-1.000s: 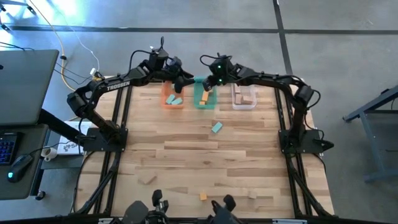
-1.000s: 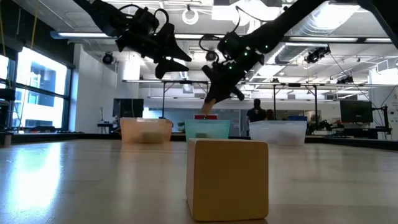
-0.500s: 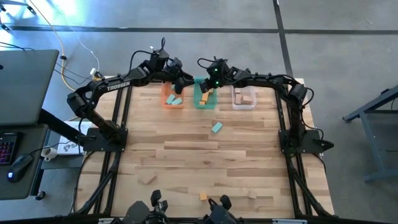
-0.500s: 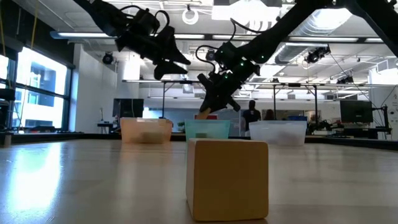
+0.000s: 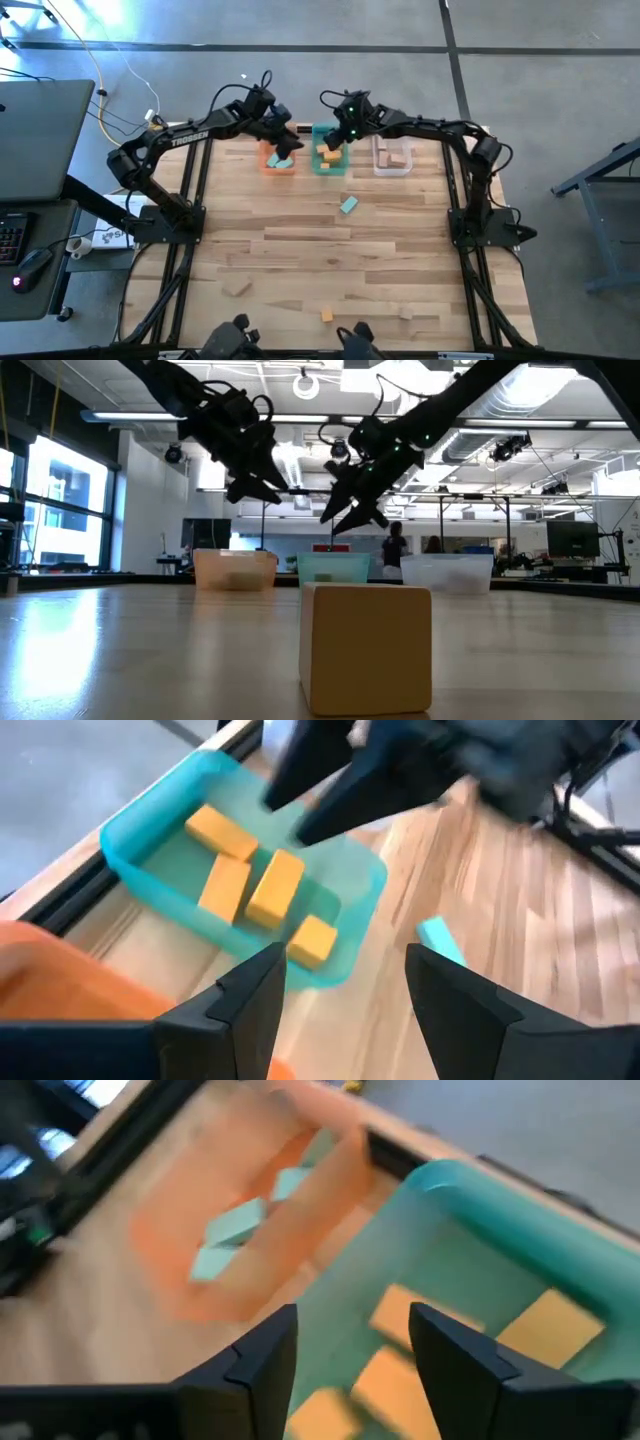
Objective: Sort & place blocks by color
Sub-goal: Put the light blue block into the orange bin
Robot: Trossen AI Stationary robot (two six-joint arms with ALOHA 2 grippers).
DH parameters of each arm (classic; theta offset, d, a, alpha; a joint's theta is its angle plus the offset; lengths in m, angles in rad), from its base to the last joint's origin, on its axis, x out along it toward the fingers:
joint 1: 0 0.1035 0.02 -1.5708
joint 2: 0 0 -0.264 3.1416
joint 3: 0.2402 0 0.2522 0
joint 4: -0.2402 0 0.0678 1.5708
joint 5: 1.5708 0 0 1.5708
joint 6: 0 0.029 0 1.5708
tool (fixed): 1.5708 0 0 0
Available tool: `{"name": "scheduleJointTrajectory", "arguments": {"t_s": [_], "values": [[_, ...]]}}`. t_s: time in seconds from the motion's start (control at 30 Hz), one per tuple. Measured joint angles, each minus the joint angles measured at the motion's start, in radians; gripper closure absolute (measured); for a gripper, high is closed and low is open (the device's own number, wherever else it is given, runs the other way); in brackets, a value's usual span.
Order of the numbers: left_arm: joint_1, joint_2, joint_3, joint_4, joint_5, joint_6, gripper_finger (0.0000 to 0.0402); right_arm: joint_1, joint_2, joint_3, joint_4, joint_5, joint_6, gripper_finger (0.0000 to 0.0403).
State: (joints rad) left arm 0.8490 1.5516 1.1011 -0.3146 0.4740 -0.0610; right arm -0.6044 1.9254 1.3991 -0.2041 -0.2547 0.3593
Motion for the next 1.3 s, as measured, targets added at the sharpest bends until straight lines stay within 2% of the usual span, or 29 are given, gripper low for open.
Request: {"name": "scheduleJointTrajectory", "arguments": {"t_s": [0.17,0.3,0.47,0.6,0.93,1.03,1.3], "values": [[-0.003,-0.036,0.0,-0.07,-0.065,0.068,0.0206,0.025,-0.076,0.0,-0.181,-0.115,-0.084,0.0222],[-0.012,-0.071,-0.001,-0.095,-0.127,0.092,0.0206,0.073,-0.124,0.0,-0.3,-0.125,-0.151,0.0222],[-0.017,-0.117,-0.001,-0.099,-0.148,0.091,0.0206,0.146,-0.151,0.0,-0.391,-0.138,-0.219,0.0222],[-0.022,-0.146,-0.001,-0.125,-0.149,0.091,0.0206,0.215,-0.15,0.0,-0.469,-0.137,-0.351,0.0222],[-0.052,-0.177,0.0,-0.14,-0.153,0.092,0.0206,0.379,-0.149,0.0,-0.583,0.079,-0.741,0.0222],[-0.063,-0.177,0.0,-0.142,-0.153,0.1,0.0206,0.406,-0.143,0.0,-0.583,0.148,-0.782,0.0222],[-0.093,-0.177,0.0,-0.16,-0.172,0.118,0.0206,0.42,-0.089,0.0,-0.669,0.179,-0.836,0.0205]]}}
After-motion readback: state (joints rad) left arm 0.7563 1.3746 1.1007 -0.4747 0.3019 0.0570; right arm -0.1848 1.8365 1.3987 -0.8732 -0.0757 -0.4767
